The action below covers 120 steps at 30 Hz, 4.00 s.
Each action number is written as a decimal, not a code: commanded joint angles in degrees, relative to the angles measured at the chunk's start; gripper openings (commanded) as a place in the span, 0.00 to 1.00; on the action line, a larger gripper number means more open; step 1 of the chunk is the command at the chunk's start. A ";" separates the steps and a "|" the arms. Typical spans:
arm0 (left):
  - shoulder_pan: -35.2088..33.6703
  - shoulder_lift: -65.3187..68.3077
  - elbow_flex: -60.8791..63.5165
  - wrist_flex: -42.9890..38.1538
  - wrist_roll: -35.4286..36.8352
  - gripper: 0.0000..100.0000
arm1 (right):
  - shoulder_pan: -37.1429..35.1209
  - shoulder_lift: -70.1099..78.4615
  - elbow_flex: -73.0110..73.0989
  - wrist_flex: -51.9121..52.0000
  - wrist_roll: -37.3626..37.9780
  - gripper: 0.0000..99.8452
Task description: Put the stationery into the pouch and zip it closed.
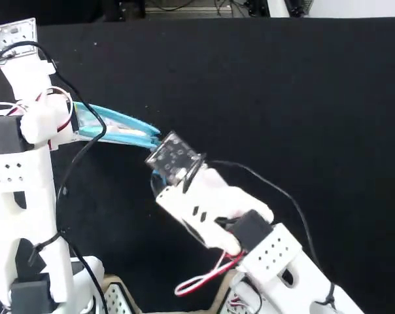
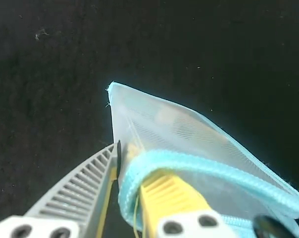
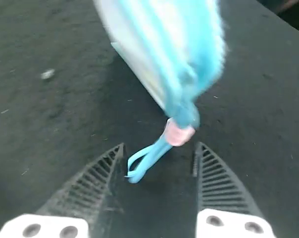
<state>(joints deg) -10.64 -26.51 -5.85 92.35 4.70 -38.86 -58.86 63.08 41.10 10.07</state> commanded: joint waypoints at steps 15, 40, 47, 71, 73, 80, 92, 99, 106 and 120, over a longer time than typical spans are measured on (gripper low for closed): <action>0.66 -1.05 -0.75 -0.18 -0.26 0.03 | 2.73 -0.92 12.00 -26.02 -1.32 0.22; 0.57 -0.97 -0.75 0.18 -0.62 0.03 | 6.86 3.47 4.35 -23.47 0.09 0.01; 0.75 -1.14 -1.10 0.18 -0.35 0.03 | 9.41 -9.54 -5.76 -6.59 8.26 0.01; 0.22 -4.13 -14.55 3.78 -0.70 0.15 | 4.66 10.51 -30.90 -4.84 8.53 0.01; 0.22 -5.89 -14.64 3.87 -0.70 0.15 | 4.66 10.51 -30.90 -4.84 8.62 0.01; 0.22 -13.36 -14.46 3.87 -0.70 0.15 | 4.84 10.51 -30.90 -4.84 8.70 0.01; 0.22 -14.77 2.42 -7.82 -0.26 0.15 | 6.07 7.96 -37.85 2.37 8.70 0.01; 0.66 -20.40 -9.01 3.25 -2.29 0.15 | 5.98 8.04 -36.09 2.02 8.70 0.01; 6.90 -26.99 -6.46 8.44 -15.12 0.15 | 6.07 8.22 -36.18 1.93 8.79 0.01; 29.05 -39.12 22.46 2.90 -18.46 0.15 | 6.15 7.78 -36.09 3.16 8.79 0.01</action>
<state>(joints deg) 22.77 -62.73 12.53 99.56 -13.41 -33.49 -48.66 29.23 43.74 18.33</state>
